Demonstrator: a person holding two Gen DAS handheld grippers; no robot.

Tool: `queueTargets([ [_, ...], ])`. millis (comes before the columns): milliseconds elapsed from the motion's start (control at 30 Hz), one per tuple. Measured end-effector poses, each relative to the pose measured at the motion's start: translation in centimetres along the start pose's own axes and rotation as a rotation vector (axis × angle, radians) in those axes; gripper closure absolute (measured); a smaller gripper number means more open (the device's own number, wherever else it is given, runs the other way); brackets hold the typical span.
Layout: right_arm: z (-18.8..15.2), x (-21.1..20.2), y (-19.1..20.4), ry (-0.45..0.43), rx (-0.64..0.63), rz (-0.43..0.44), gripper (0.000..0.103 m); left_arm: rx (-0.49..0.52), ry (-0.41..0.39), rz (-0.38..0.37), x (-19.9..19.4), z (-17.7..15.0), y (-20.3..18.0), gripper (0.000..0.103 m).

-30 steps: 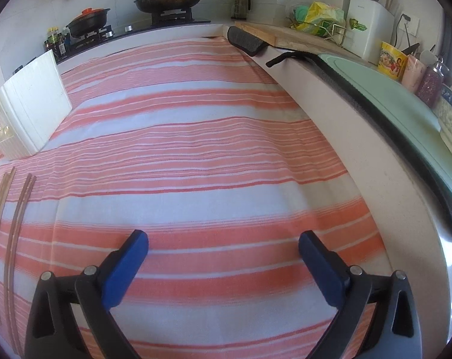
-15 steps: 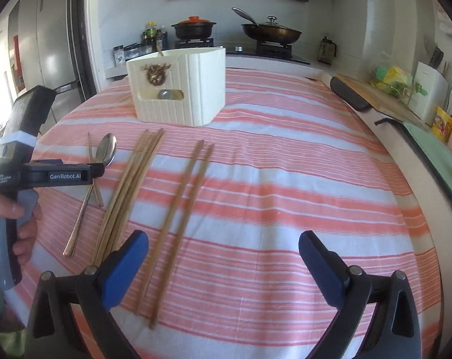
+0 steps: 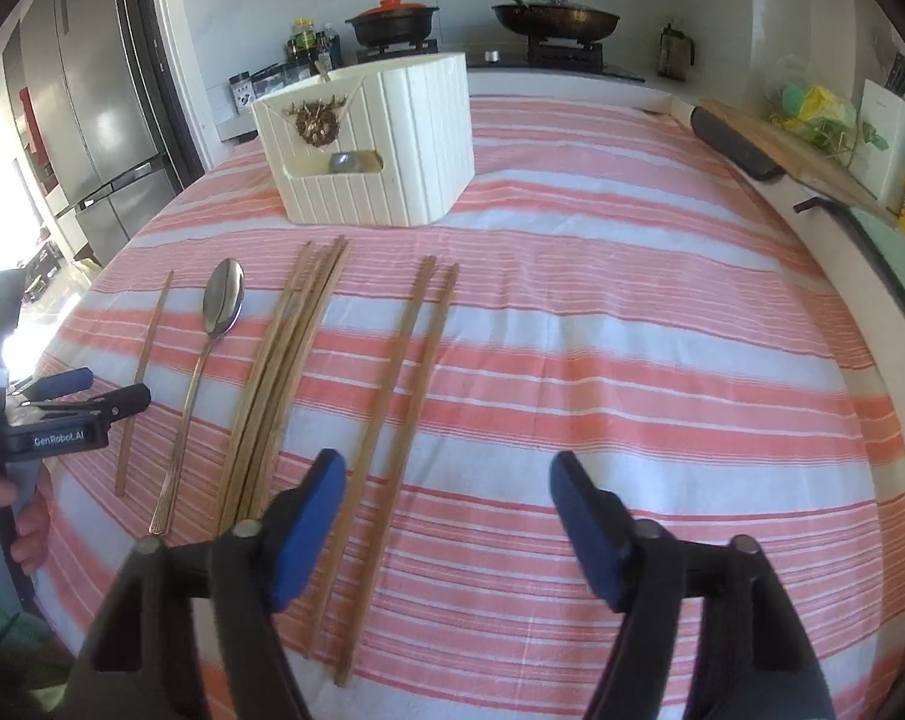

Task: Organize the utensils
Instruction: 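Grasp a wooden chopstick with the left tool while the right tool grasps another chopstick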

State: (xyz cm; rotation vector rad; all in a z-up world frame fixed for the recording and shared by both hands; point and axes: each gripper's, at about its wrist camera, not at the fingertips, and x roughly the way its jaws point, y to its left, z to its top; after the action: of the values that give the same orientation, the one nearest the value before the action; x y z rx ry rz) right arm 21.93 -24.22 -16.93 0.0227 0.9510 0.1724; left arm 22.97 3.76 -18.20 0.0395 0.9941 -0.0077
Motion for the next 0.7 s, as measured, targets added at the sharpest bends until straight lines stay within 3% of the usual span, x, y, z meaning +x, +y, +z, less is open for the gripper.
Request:
queueTargets([
  [33,0.1,0.6,0.1,0.019,0.003,0.005,0.054,0.015,0.001,0.004,-0.1,-0.1,0.1,0.001],
  [200,-0.2,1.3,0.7,0.060,-0.033,-0.060,0.074,0.049,0.009,0.023,-1.0,-1.2,1.3,0.001],
  [400,-0.7,0.6,1.2,0.124,-0.106,-0.111,0.074,0.017,0.057,-0.014,-0.8,-1.4,4.2,0.000],
  [700,2.5,2.8,1.1,0.204,-0.159,-0.073,0.073,0.148,0.100,-0.040,2.0,3.8,3.6,0.002],
])
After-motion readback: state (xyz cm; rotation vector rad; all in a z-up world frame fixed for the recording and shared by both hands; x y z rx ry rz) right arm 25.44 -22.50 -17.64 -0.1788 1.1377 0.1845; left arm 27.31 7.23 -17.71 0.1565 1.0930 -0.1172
